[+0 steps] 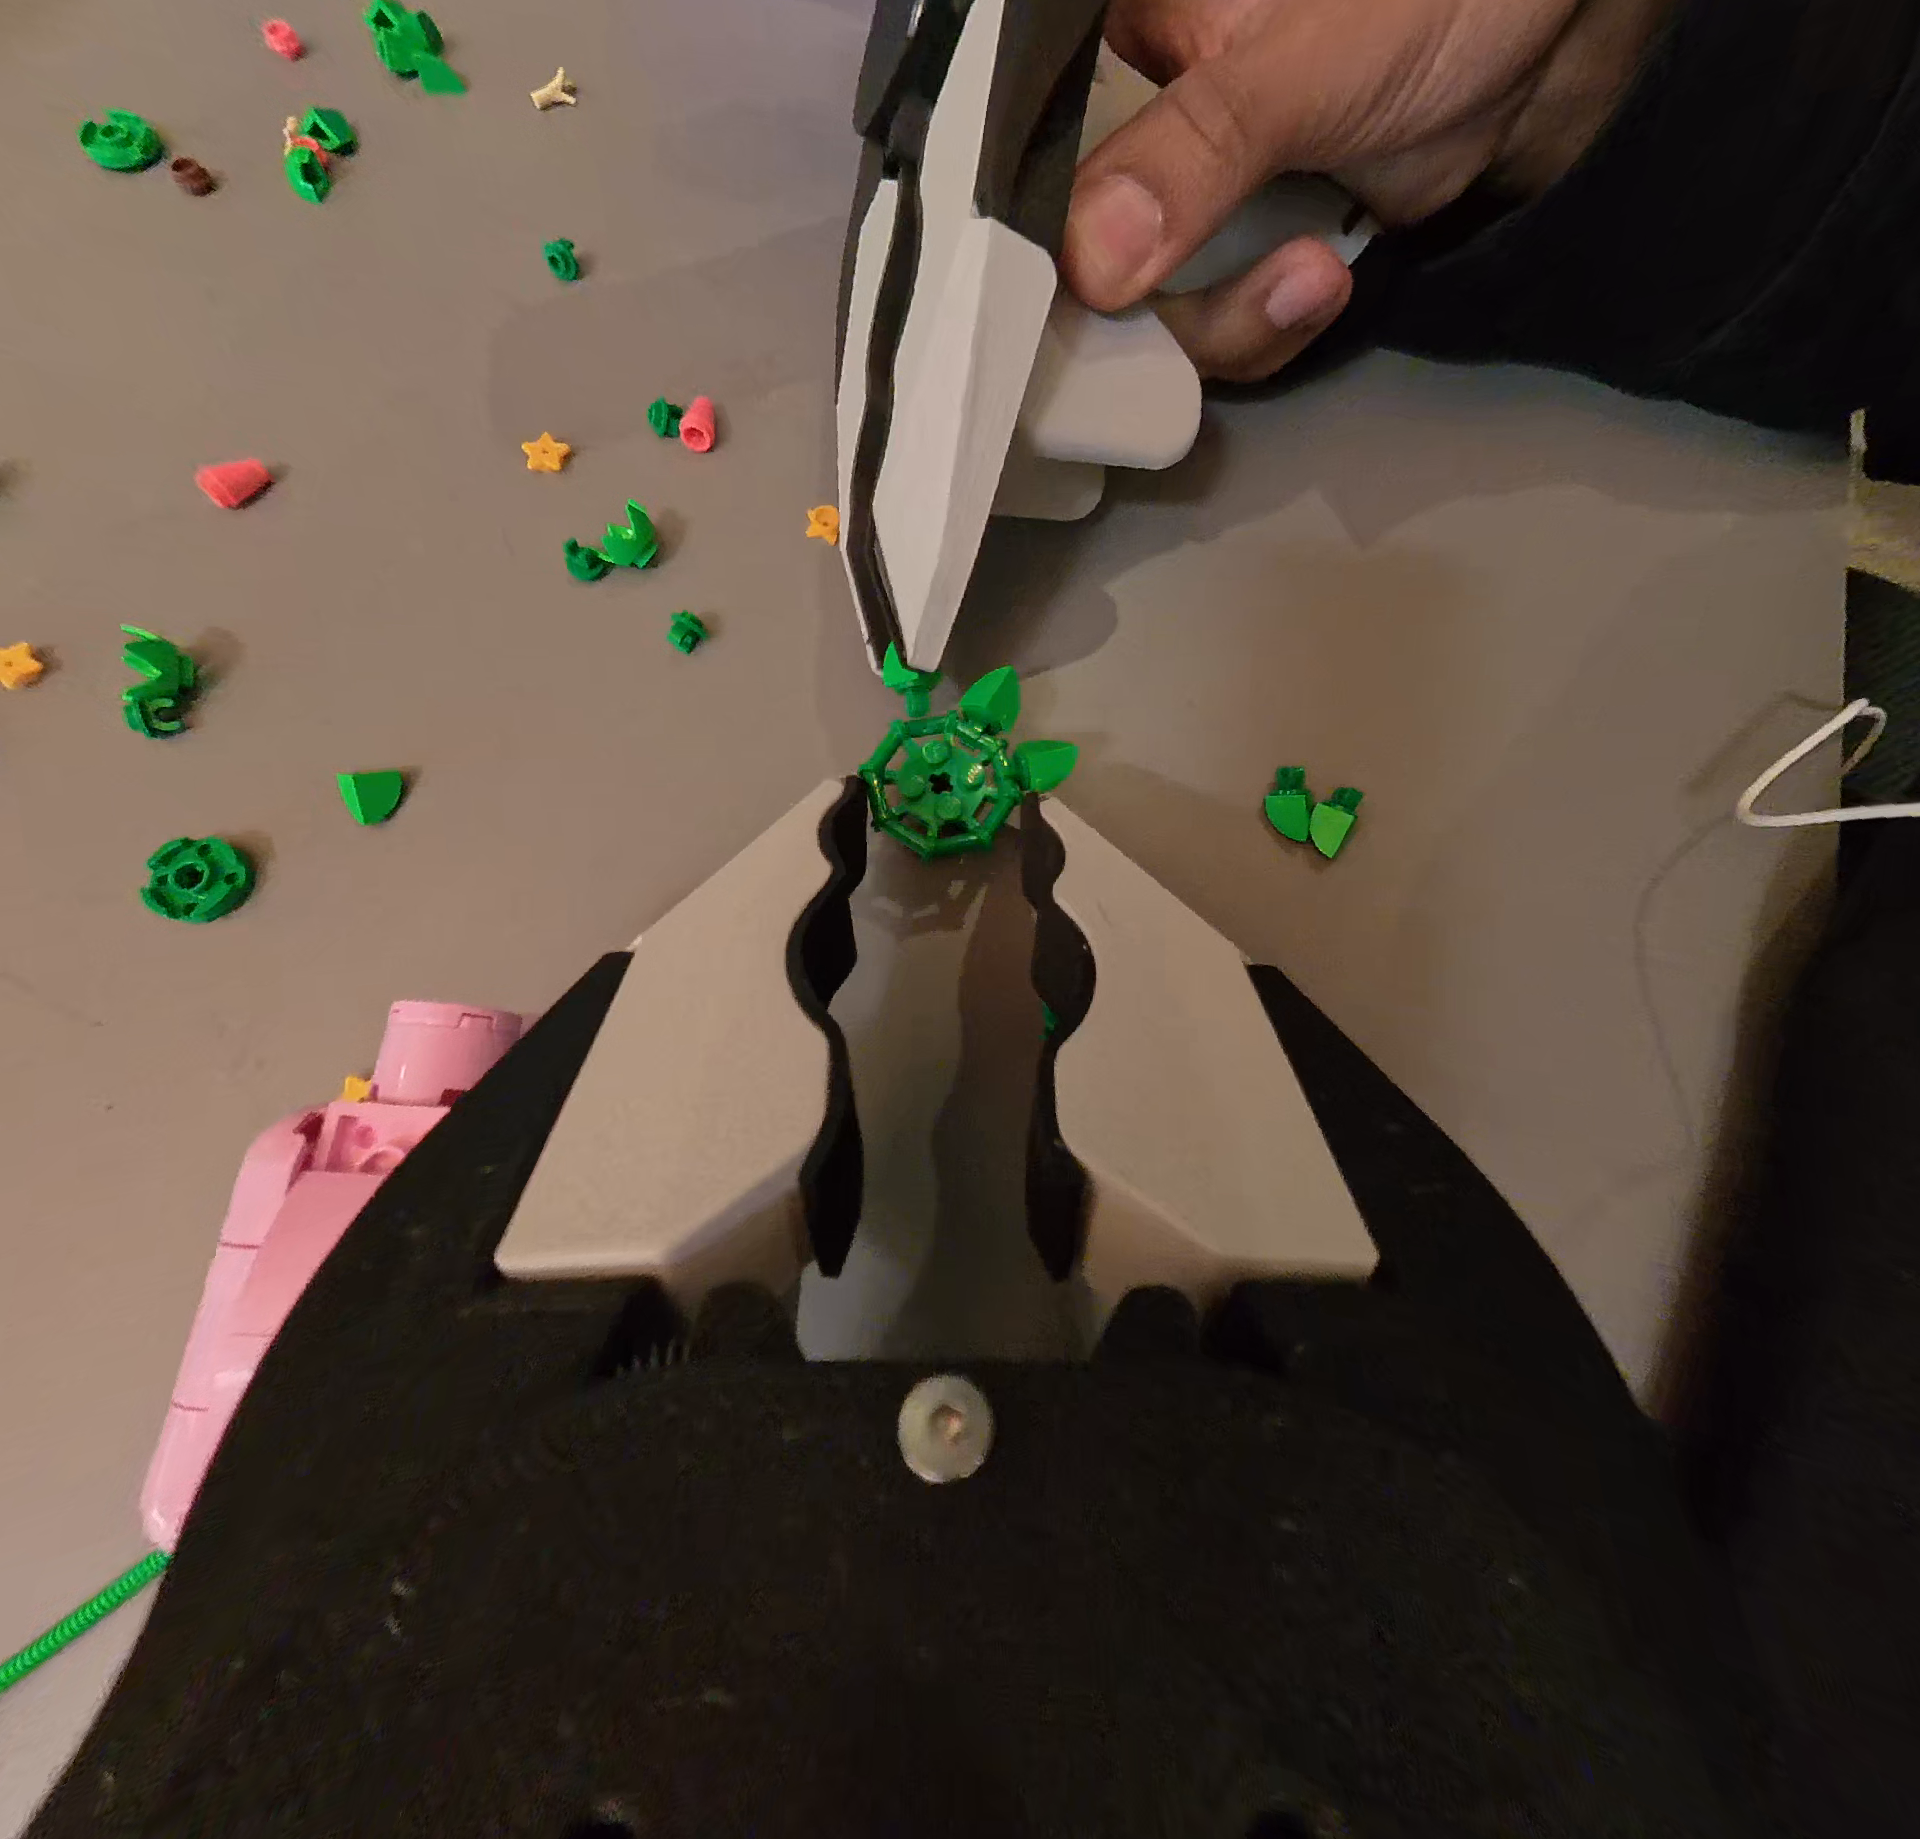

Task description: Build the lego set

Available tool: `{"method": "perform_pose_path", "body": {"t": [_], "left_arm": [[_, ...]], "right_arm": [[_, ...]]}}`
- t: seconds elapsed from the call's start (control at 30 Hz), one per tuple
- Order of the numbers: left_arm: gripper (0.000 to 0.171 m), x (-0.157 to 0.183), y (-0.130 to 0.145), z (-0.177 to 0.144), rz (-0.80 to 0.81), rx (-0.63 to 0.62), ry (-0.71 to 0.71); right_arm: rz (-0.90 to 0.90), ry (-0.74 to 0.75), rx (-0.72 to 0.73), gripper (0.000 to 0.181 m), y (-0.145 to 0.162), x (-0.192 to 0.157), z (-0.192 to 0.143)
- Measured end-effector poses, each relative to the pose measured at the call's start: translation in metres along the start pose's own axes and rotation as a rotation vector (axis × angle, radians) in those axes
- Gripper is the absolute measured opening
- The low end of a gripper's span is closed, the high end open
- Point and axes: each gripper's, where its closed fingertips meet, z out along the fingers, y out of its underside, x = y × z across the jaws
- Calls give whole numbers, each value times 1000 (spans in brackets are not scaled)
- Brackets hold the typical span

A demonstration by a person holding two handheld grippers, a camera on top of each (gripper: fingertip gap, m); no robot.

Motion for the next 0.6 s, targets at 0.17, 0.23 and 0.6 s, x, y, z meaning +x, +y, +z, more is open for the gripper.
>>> {"method": "perform_pose_path", "body": {"t": [0.17, 0.23, 0.6], "left_arm": [[26, -2, 1, 0, 0, 0, 3], [26, -2, 1, 0, 3, -1, 5], [25, -1, 2, 0, -21, -4, 38]], "right_arm": [[-1, 2, -7, 5, 1, 0, 0], [-3, 7, -15, 4, 2, 1, 1], [16, -12, -34, 5, 4, 0, 2]]}}
